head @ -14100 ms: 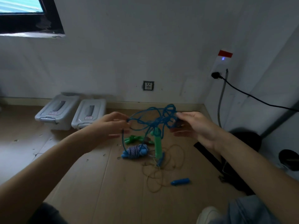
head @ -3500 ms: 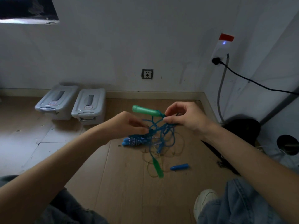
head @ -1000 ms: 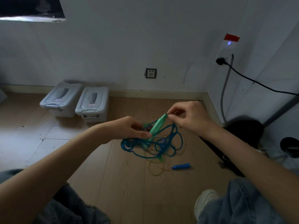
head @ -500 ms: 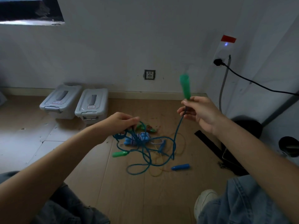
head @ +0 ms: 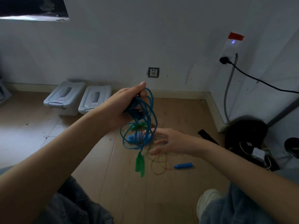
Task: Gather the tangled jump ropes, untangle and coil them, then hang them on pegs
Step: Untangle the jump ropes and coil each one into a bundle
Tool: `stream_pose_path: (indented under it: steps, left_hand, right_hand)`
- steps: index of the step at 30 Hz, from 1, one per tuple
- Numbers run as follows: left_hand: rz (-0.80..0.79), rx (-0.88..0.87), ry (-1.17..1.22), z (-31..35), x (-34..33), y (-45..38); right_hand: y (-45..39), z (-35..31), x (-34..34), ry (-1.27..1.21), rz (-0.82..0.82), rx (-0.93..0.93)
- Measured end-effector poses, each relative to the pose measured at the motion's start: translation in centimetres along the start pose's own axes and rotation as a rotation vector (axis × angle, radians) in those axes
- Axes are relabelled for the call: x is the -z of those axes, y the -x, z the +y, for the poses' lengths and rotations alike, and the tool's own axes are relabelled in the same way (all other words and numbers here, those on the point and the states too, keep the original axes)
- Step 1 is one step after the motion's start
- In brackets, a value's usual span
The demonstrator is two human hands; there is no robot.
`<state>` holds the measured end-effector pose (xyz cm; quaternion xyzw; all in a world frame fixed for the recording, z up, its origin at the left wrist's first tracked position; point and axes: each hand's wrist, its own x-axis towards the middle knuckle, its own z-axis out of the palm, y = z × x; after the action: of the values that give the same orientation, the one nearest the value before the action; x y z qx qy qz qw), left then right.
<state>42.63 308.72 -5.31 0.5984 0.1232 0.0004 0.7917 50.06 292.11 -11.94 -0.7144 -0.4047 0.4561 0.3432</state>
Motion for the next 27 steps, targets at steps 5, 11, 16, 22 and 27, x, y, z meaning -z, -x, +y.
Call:
stream_pose_path:
  steps: [5, 11, 16, 22, 27]
  left_hand:
    - [-0.048, 0.023, -0.012, 0.3, 0.6, 0.3]
    - [0.498, 0.138, -0.458, -0.8, 4.3, -0.3]
    - [0.551, 0.134, -0.274, -0.1, 5.1, -0.4]
    - [0.347, 0.156, -0.773, -2.8, 3.9, -0.5]
    - [-0.216, 0.01, -0.719, -3.7, 0.2, 0.2]
  right_hand:
    - [-1.7, -0.2, 0.3, -0.099, 0.273, 0.093]
    - [1.2, 0.0, 4.3, -0.216, 0.18, 0.068]
    - [2.3, 1.0, 5.6, 0.461, 0.163, -0.16]
    - [2.5, -1.1, 5.4, -0.342, 0.272, 0.177]
    - [2.0, -3.5, 4.2, -0.45, 0.181, 0.329]
